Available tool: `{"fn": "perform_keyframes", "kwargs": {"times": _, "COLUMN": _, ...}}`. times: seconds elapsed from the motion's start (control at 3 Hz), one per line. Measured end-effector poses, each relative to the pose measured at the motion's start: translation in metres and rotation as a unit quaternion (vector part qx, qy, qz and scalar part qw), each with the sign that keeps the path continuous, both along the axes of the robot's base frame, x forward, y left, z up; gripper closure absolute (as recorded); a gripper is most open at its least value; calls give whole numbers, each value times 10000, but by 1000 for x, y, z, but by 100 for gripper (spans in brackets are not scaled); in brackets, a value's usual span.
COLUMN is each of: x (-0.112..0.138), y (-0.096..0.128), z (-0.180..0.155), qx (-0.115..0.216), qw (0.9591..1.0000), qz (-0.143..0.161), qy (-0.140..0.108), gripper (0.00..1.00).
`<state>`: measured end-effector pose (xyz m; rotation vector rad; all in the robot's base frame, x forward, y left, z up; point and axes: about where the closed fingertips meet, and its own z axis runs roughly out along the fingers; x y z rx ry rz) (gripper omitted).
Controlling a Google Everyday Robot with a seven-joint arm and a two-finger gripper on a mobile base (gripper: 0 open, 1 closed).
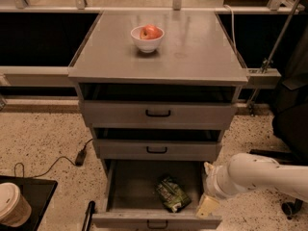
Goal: Pick green jalapeno chip bag from bottom drawer and place on counter
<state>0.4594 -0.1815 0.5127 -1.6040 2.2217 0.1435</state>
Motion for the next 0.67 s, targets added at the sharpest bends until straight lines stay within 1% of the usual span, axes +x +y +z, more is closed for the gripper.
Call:
{"fn": "perform_keyframes", "kwargs": {"times": 0.33, "x": -1, "y": -26, "z": -28, "qx": 754, "qw": 9964, "qz": -242, "qy": 296, "gripper": 0}}
{"fn": "perform_keyframes", "kwargs": {"times": 0.67, "x": 6, "y": -65, "z": -67, "qx": 1243, "qw": 9917, "qz": -220, "qy": 254, "gripper": 0}}
